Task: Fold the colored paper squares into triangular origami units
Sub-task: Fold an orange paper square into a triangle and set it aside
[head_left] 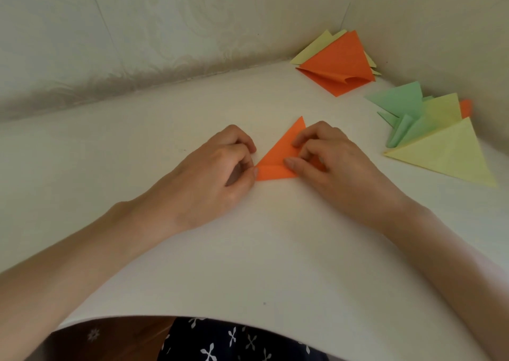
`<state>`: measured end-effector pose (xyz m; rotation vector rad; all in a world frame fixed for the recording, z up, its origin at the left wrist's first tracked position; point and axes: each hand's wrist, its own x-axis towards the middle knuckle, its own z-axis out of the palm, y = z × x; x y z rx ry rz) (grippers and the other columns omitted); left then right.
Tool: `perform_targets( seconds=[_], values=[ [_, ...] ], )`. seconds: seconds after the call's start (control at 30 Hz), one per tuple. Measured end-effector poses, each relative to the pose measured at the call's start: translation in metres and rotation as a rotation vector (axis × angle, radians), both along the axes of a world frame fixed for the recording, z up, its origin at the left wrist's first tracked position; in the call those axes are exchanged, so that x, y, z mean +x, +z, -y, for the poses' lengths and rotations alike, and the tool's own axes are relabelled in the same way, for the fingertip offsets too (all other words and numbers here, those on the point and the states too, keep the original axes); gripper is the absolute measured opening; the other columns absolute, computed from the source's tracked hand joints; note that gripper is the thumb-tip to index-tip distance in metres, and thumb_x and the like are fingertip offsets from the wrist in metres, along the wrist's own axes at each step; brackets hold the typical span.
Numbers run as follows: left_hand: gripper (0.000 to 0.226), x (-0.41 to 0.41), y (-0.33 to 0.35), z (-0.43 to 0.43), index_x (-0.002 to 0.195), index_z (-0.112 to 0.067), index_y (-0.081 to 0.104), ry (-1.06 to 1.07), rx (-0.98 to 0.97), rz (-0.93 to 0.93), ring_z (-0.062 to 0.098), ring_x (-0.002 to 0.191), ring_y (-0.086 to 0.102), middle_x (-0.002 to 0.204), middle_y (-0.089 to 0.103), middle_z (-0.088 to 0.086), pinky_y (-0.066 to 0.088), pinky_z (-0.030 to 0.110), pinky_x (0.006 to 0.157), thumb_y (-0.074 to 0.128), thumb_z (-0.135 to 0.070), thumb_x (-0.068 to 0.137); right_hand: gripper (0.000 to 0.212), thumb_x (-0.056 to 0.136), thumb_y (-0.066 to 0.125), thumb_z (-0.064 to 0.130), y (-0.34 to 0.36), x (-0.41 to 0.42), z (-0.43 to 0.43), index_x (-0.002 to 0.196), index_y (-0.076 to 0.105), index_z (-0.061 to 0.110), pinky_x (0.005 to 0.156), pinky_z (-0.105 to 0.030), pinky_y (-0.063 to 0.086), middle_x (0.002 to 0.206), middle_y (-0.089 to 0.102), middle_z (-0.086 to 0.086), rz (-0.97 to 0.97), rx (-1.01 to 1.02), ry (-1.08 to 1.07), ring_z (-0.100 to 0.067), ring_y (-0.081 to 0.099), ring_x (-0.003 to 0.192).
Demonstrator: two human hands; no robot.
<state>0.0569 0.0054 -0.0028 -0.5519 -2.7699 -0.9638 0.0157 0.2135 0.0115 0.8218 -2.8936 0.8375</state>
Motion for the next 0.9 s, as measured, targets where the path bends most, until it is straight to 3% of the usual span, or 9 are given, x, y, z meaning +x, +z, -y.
perform_targets(
  seconds=[0.1,0.23,0.43,0.7,0.77,0.9],
  values=[
    [0.027,0.001,-0.001,-0.003,0.074,-0.011,0.056,0.030,-0.062,-0.048,0.004,0.079,0.044,0.106,0.049,-0.005,0.031,0.009,0.071,0.045,-0.029,0.091,0.035,0.088,0.056,0.038,-0.002,-0.001,0.002,0.072,0.054,0.007,0.081,-0.022,0.032,0.108,0.049,0.002,-0.040,0.055,-0.037,-0.015,0.041,0.099],
    [0.024,0.004,0.000,-0.007,0.071,-0.009,0.052,0.055,-0.152,-0.141,0.014,0.077,0.049,0.100,0.051,0.003,0.031,0.017,0.069,0.052,-0.019,0.092,0.040,0.081,0.053,0.052,-0.001,-0.002,0.003,0.062,0.042,0.019,0.085,-0.029,0.035,0.109,0.048,0.002,-0.100,0.127,-0.100,-0.017,0.041,0.101],
    [0.028,0.005,0.001,-0.013,0.068,-0.012,0.043,0.096,-0.242,-0.228,0.021,0.070,0.050,0.092,0.050,0.008,0.040,0.031,0.063,0.038,-0.028,0.091,0.042,0.083,0.053,0.054,-0.001,-0.002,0.004,0.060,0.038,0.022,0.088,-0.030,0.035,0.112,0.048,0.002,-0.137,0.179,-0.117,-0.018,0.040,0.104],
    [0.035,0.005,0.000,-0.014,0.056,-0.005,0.050,0.155,-0.246,-0.240,0.027,0.072,0.048,0.087,0.050,0.012,0.047,0.041,0.063,0.056,-0.018,0.088,0.040,0.079,0.043,0.058,-0.001,-0.002,0.004,0.063,0.040,0.022,0.086,-0.026,0.032,0.113,0.047,0.002,-0.152,0.205,-0.125,-0.016,0.038,0.102],
    [0.031,0.005,-0.001,-0.013,0.061,-0.009,0.047,0.148,-0.240,-0.243,0.027,0.072,0.047,0.087,0.050,0.012,0.047,0.041,0.063,0.049,-0.023,0.089,0.040,0.082,0.044,0.057,-0.002,-0.002,0.004,0.068,0.044,0.019,0.086,-0.028,0.033,0.111,0.046,0.002,-0.162,0.216,-0.129,-0.017,0.038,0.101],
    [0.023,0.007,-0.001,-0.009,0.090,-0.013,0.051,0.079,-0.254,-0.205,0.023,0.079,0.046,0.094,0.050,0.006,0.040,0.036,0.070,0.033,-0.027,0.085,0.031,0.087,0.038,0.050,-0.005,-0.002,0.001,0.085,0.043,0.020,0.084,-0.027,0.030,0.102,0.037,0.004,-0.172,0.223,-0.101,-0.014,0.034,0.092]
  ],
)
